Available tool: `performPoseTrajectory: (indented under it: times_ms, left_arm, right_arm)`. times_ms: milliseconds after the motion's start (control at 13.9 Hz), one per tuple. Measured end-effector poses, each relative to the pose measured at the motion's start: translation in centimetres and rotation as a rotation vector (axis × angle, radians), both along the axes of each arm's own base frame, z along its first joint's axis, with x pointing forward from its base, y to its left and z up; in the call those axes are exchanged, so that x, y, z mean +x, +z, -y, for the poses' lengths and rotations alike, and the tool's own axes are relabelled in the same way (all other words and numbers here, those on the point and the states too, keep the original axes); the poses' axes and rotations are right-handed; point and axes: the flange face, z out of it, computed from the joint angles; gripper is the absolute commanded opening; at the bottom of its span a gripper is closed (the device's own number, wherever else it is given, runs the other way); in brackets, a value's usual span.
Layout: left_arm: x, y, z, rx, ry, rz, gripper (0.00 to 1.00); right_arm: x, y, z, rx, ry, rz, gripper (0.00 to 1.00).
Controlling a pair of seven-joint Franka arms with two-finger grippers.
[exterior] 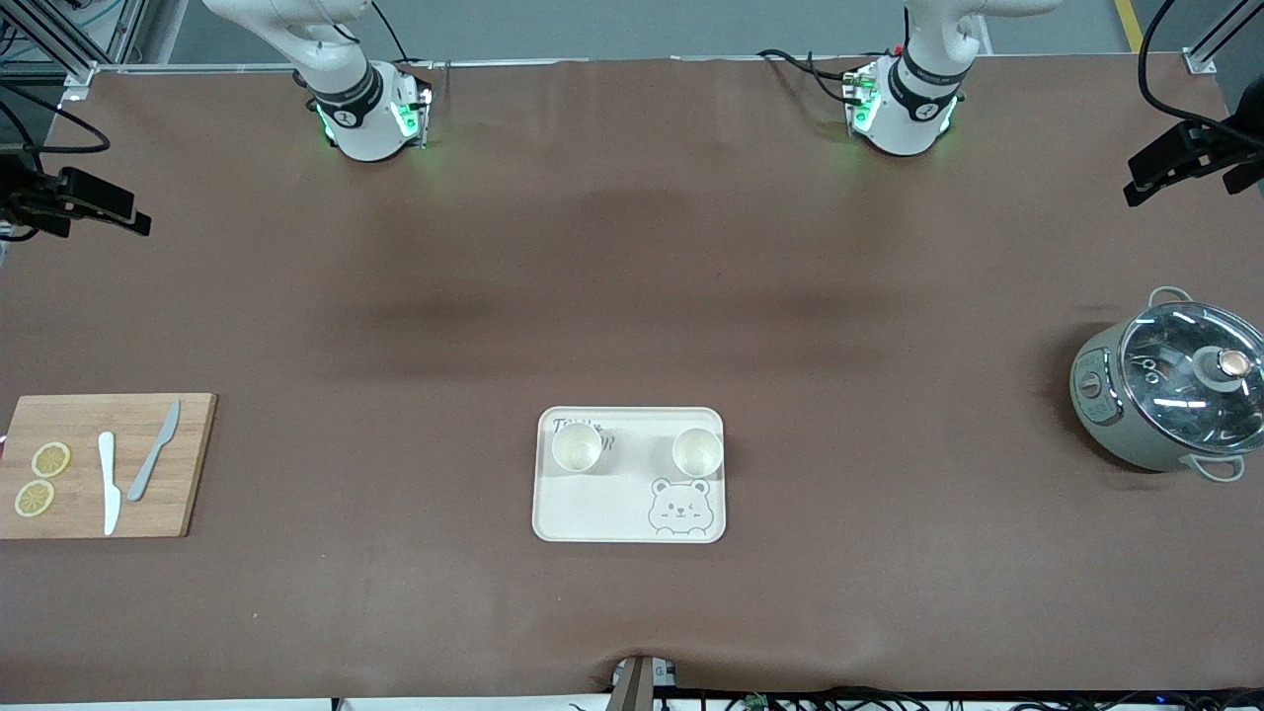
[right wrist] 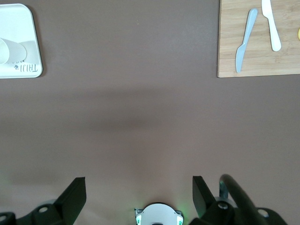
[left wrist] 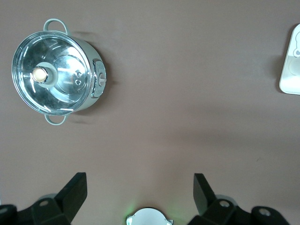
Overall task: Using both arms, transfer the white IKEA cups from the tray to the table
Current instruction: 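Move the left gripper from rest toward the white cups on the tray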
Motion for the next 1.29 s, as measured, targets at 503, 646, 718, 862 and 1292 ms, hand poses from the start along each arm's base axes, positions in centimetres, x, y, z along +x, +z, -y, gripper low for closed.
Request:
performPoseTrajectory:
  times_ms: [503, 646, 718, 862, 1292]
  left_arm:
    - [0.6, -1.0, 0.1, 0.002, -0.001, -0.021, 1.0]
    - [1.2, -1.7, 0.4, 0.004, -0.004, -0.033, 1.0]
    - [1.5, -2.1, 0.7, 0.005, -0.009, -0.04, 1.0]
    - [2.2, -3.2, 1.7, 0.008, -0.027, -0.061, 1.0]
    - [3.0, -7.4, 5.6, -0.056, -0.077, -0.182, 1.0]
  right_arm:
    - [0.2, 0.1, 0.0, -0.001, 0.0, 0.014, 1.0]
    - [0.3, 0.2, 0.2, -0.002, -0.003, 0.024, 1.0]
    - [0.3, 0.2, 0.2, -0.002, -0.004, 0.027, 1.0]
    - [0.4, 0.1, 0.2, -0.003, -0.004, 0.031, 1.0]
    - [0.4, 0.6, -0.4, -0.005, 0.005, 0.085, 1.0]
